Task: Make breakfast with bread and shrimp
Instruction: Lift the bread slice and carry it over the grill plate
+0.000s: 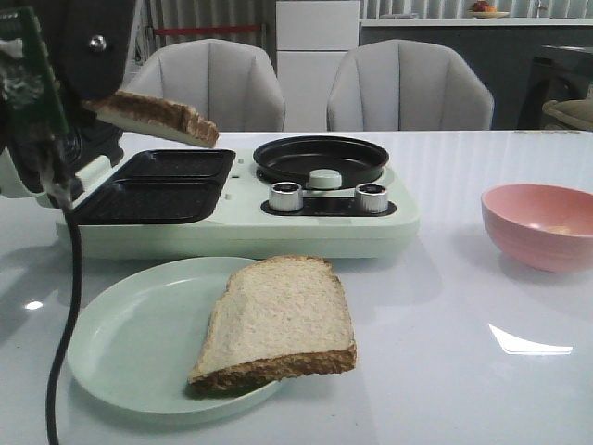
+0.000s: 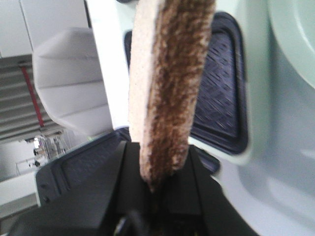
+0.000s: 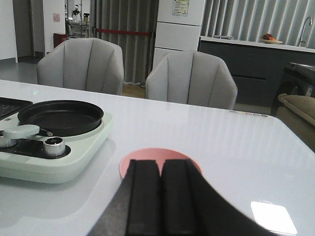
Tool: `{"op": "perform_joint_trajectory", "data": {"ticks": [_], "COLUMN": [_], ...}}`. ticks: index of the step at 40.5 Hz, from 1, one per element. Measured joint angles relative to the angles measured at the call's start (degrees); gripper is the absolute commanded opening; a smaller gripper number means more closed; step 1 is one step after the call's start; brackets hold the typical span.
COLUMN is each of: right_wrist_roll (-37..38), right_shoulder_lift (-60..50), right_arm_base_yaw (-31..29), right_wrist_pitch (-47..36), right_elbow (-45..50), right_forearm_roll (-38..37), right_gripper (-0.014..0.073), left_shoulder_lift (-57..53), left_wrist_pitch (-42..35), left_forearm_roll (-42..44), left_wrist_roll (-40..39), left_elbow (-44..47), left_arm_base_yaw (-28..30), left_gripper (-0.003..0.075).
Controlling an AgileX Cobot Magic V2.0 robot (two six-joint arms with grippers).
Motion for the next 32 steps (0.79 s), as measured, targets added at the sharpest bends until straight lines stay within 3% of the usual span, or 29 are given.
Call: {"op": "perform_joint_trajectory", "data": {"ticks": [20,32], "right_wrist_roll": [0.0,0.0], "right_shoulder_lift": [0.0,0.0], "right_arm_base_yaw": [0.0,0.0], "right_wrist_pitch": [0.0,0.0], "right_elbow": [0.0,0.0], "right_forearm_roll": [0.0,0.0], "right_gripper": [-0.0033,-0.0033], "left_shoulder_lift": [18.2,30.2], "left_wrist_pitch": [-6.5,-9.6], "left_forearm_roll": [1.0,1.1], "left_wrist_roll": [0.0,0.0], "left_elbow": [-23.3,-30.7], "left_arm_base_yaw": [12.6,16.8], "left_gripper": [0.0041,0.0041]}}
